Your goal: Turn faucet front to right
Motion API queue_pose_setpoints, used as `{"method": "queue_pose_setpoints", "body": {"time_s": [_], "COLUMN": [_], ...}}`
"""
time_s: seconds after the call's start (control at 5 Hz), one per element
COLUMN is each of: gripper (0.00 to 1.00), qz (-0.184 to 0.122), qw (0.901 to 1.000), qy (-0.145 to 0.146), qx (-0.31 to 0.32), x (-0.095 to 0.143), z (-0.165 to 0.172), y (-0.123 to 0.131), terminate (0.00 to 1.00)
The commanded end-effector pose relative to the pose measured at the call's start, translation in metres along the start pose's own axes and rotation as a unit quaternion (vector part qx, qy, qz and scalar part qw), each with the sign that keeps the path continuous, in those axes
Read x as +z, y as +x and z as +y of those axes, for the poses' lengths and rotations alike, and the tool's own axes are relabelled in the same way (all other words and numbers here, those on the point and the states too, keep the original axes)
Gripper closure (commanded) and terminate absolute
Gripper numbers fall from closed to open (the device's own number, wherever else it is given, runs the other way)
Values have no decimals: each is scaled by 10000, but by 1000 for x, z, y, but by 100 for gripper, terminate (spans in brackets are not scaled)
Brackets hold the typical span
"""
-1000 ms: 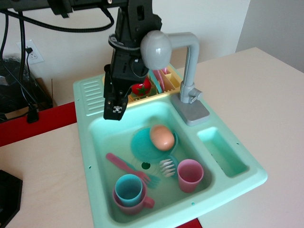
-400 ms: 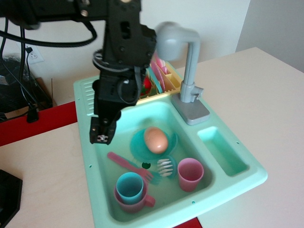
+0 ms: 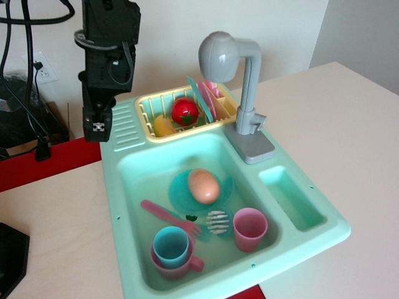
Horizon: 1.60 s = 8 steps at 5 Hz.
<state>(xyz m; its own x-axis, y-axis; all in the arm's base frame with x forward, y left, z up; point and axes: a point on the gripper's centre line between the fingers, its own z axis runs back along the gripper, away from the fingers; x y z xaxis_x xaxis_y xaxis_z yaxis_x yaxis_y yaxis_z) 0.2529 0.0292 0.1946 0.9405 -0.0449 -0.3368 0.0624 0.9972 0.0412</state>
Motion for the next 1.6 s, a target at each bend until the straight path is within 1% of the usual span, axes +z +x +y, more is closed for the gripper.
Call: {"method": "queue_pose_setpoints", "body": {"time_s": [0.0,0.2,0.4,0.6,0.8,1.0,1.2,1.4], "gripper": [0,0,0,0,0,0,0,0], "qz": [-338,-407,-560,-902,-1657,-1676,-1526,-1437], "qw": [9994,9989,9982,9957,9855,9852,9876,9888], "qy": [-108,-189,-145,-13,262,201,141,75], "qx": [63,92,158,208,265,288,326,405], "x": [17,23,25,24,19,7,-3,-3], "z": [12,11,11,8,3,1,-1,2], "y": [-13,-32,-58,-75,-70,-63,-53,-45], "terminate": [0,0,0,0,0,0,0,100]}}
